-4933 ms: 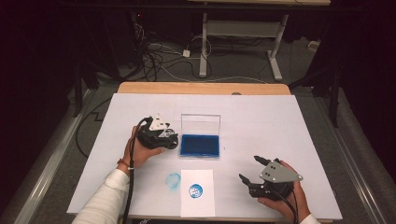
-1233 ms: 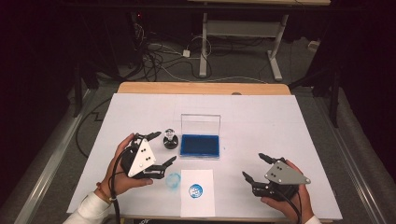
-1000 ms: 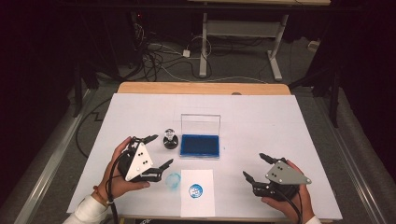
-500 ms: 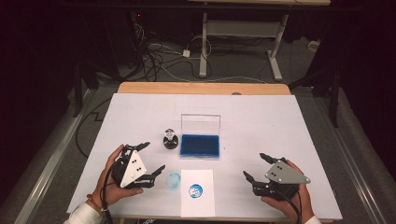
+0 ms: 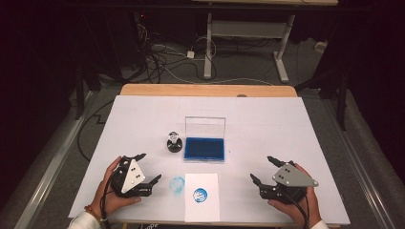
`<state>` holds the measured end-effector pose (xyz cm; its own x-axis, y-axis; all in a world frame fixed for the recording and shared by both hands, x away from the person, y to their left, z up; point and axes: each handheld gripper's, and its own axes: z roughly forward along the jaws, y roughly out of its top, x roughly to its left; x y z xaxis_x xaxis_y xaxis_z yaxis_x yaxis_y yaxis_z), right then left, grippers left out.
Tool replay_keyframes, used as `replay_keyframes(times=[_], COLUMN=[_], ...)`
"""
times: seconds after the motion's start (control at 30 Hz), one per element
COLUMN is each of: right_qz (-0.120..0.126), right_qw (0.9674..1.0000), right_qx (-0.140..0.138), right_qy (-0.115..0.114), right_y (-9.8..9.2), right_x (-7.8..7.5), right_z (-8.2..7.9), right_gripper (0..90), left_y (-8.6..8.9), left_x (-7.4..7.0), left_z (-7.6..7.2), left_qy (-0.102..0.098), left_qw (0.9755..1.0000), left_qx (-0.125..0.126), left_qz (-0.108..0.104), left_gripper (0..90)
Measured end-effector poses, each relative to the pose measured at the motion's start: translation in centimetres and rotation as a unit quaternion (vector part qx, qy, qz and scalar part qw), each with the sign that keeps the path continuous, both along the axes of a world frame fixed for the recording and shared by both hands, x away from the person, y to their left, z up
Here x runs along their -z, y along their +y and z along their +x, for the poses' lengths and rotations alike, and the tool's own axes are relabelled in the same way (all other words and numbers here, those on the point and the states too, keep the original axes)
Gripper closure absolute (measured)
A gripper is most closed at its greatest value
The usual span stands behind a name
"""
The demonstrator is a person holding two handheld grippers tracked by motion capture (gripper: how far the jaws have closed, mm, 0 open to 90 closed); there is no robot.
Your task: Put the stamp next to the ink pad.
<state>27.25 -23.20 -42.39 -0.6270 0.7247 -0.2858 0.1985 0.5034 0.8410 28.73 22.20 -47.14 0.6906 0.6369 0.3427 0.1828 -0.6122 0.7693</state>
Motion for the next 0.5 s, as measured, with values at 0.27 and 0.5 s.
replay_keyframes(times=[0.27,0.5], right_qz=[0.001,-0.001], right_qw=[1.0,1.0], right_qx=[0.002,0.0], right_qy=[0.0,-0.002], right_y=[-0.18,-0.22], right_x=[0.11,0.11], right_z=[0.05,-0.07], right_gripper=[24.7,24.6], left_y=[1.12,0.79], left_x=[0.8,0.75], left_z=[-0.83,-0.66], left_qy=[0.025,0.027], left_qw=[0.9995,0.9995], left_qx=[-0.018,-0.015], left_qz=[-0.004,0.001], left_gripper=[15.5,15.5])
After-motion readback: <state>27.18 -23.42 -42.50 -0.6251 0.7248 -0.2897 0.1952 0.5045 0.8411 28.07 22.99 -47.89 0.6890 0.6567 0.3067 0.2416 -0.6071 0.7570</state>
